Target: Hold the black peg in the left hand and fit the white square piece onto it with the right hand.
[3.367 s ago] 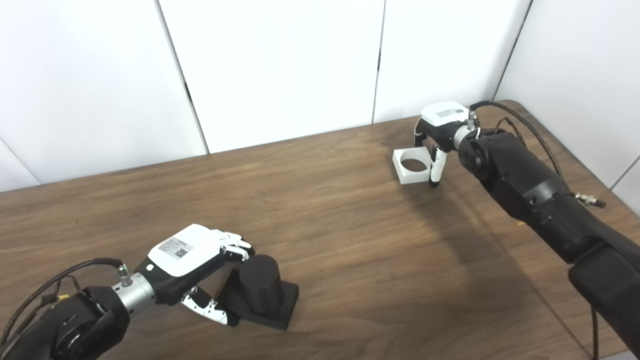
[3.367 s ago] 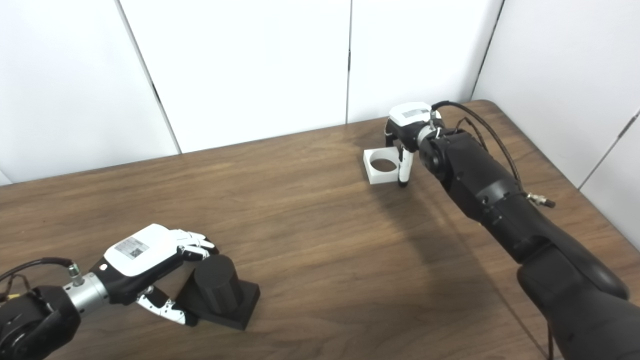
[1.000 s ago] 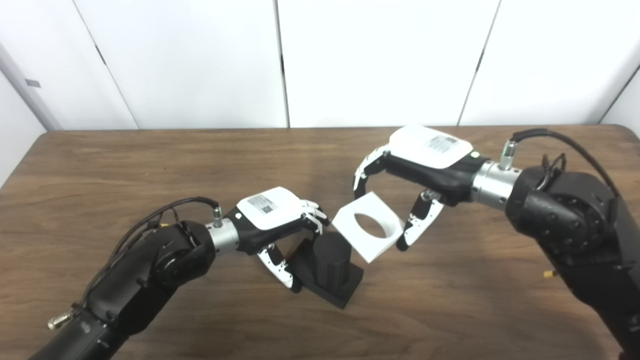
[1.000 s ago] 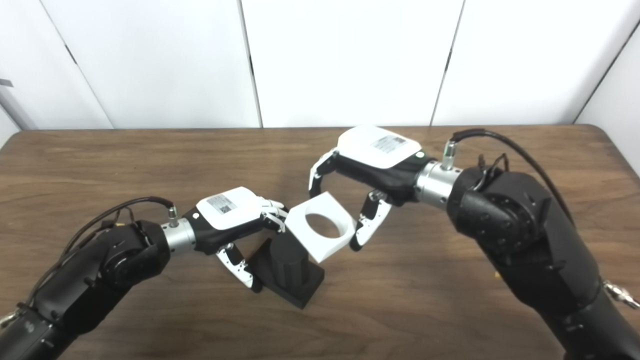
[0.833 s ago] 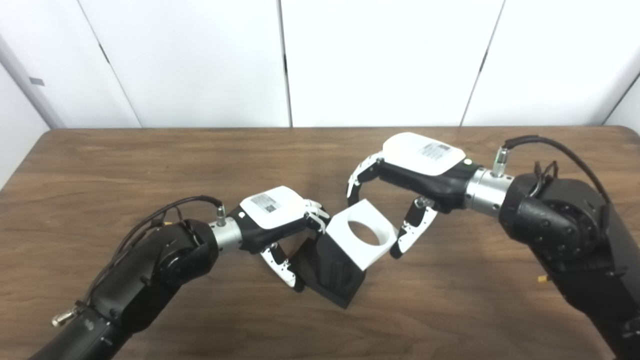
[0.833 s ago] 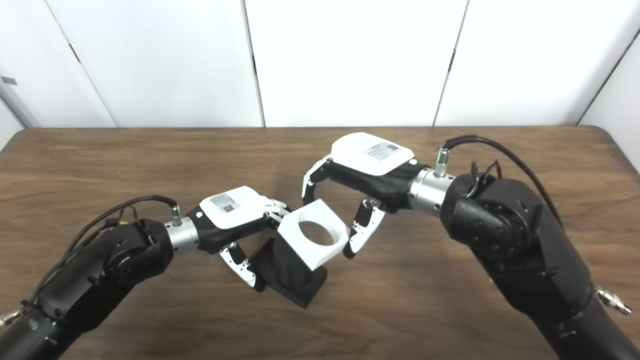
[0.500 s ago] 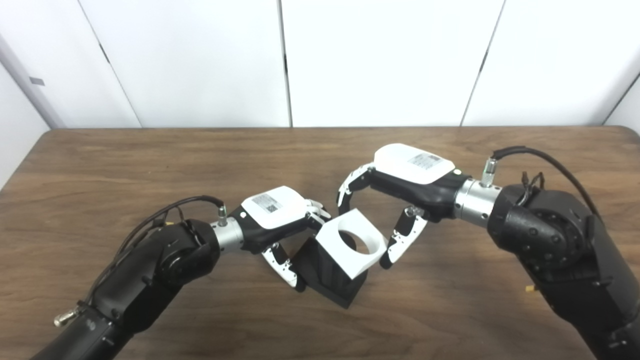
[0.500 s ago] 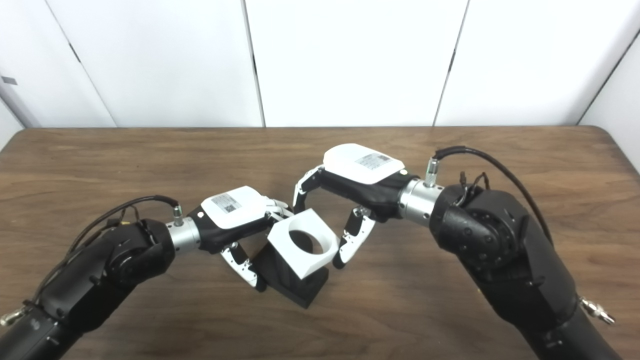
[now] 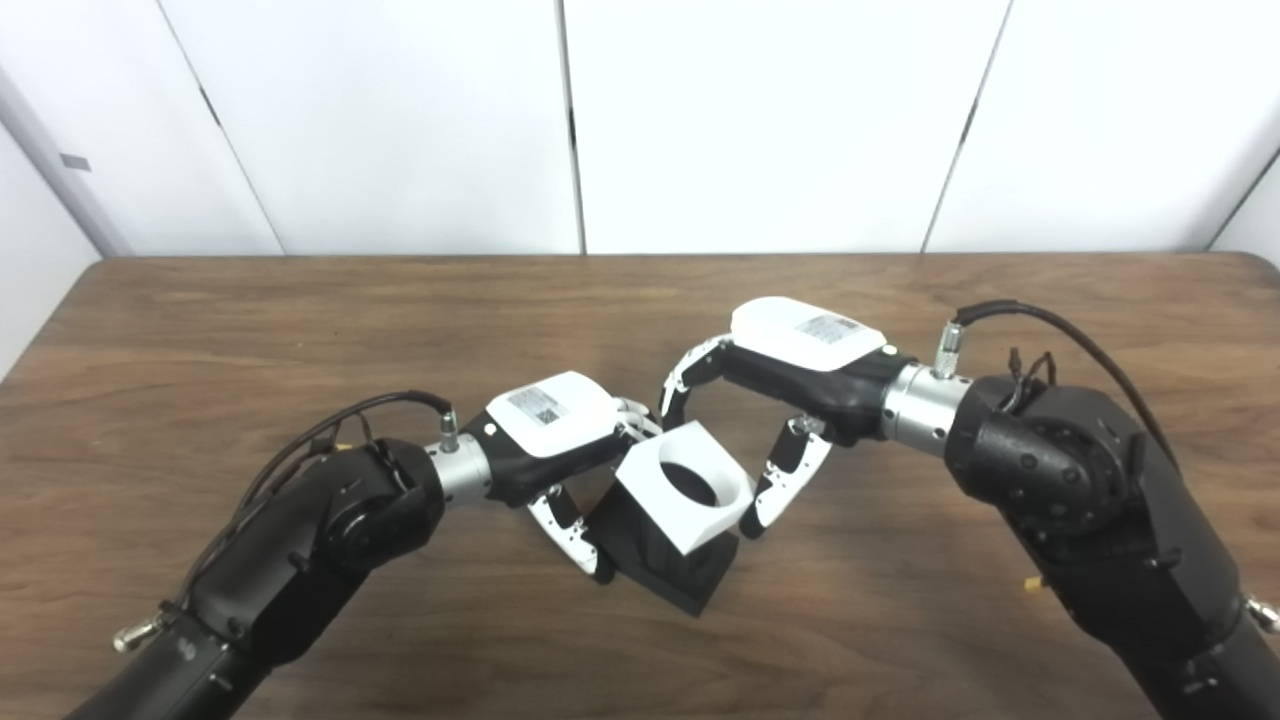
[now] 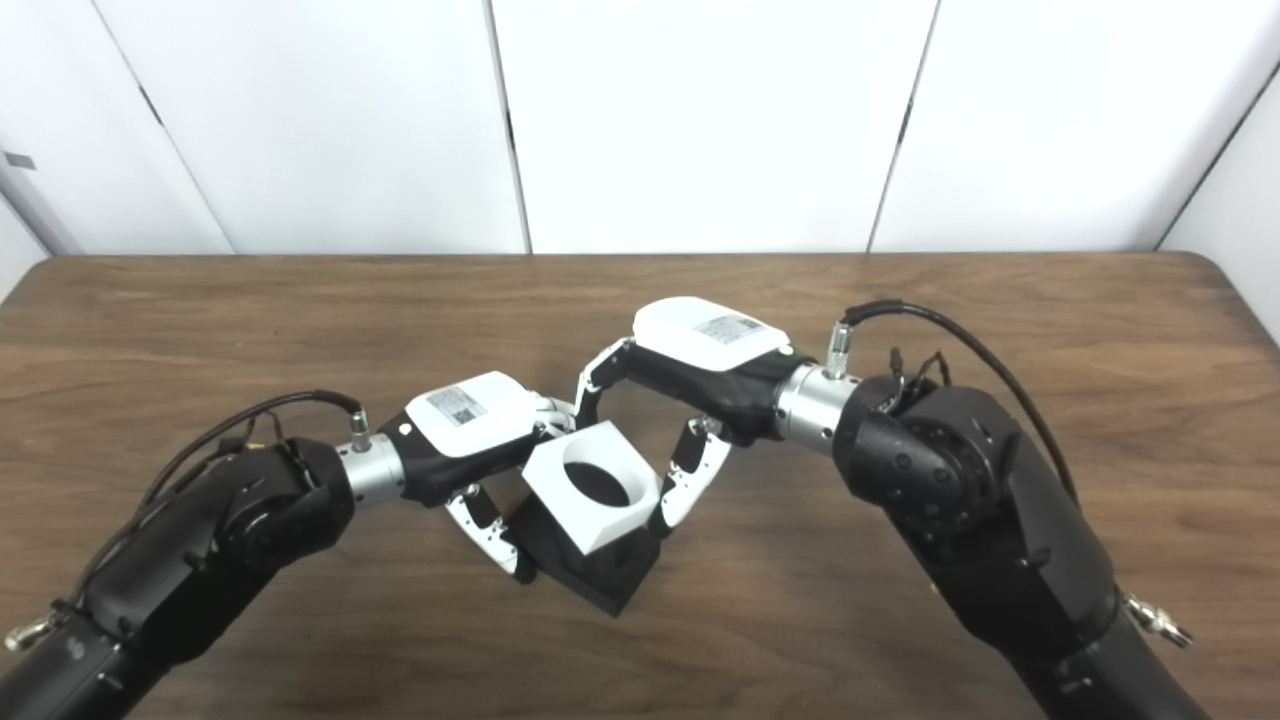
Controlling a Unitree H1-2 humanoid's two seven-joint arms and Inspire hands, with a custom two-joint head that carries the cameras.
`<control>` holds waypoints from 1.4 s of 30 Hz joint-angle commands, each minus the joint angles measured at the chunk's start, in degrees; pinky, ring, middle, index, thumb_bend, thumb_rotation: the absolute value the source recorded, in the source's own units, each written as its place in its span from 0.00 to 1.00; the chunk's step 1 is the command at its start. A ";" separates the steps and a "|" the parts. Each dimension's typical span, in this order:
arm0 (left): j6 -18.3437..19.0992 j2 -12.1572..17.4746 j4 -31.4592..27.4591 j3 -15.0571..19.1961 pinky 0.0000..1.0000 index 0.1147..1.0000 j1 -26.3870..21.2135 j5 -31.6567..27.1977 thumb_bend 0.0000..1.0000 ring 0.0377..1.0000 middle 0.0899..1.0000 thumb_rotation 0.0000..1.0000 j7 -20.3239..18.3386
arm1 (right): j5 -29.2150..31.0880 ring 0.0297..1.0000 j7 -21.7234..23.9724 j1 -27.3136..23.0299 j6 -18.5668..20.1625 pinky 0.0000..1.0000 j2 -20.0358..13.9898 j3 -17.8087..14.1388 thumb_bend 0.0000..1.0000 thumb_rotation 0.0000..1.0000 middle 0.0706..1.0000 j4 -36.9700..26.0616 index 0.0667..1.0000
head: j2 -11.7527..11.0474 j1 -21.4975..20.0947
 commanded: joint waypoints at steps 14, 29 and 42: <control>1.11 -0.77 0.13 -3.16 0.82 0.43 2.00 3.69 0.52 0.89 0.82 0.07 -4.08 | -0.84 0.77 -2.96 -2.97 -2.03 0.77 -0.03 0.55 0.52 0.13 0.70 2.51 0.44 | 0.43 0.10; 1.48 -1.03 -0.14 -3.07 0.83 0.43 2.21 3.58 0.52 0.89 0.82 0.07 -4.19 | -0.55 0.76 -1.87 -4.43 -3.20 0.77 -1.92 0.39 0.52 0.13 0.69 3.31 0.44 | 0.87 0.26; 1.88 -1.28 -0.28 -3.00 0.82 0.43 1.92 3.46 0.52 0.89 0.82 0.07 -4.53 | -0.45 0.76 -0.24 -4.42 -3.33 0.78 -2.67 1.56 0.52 0.13 0.69 2.41 0.44 | 1.47 0.59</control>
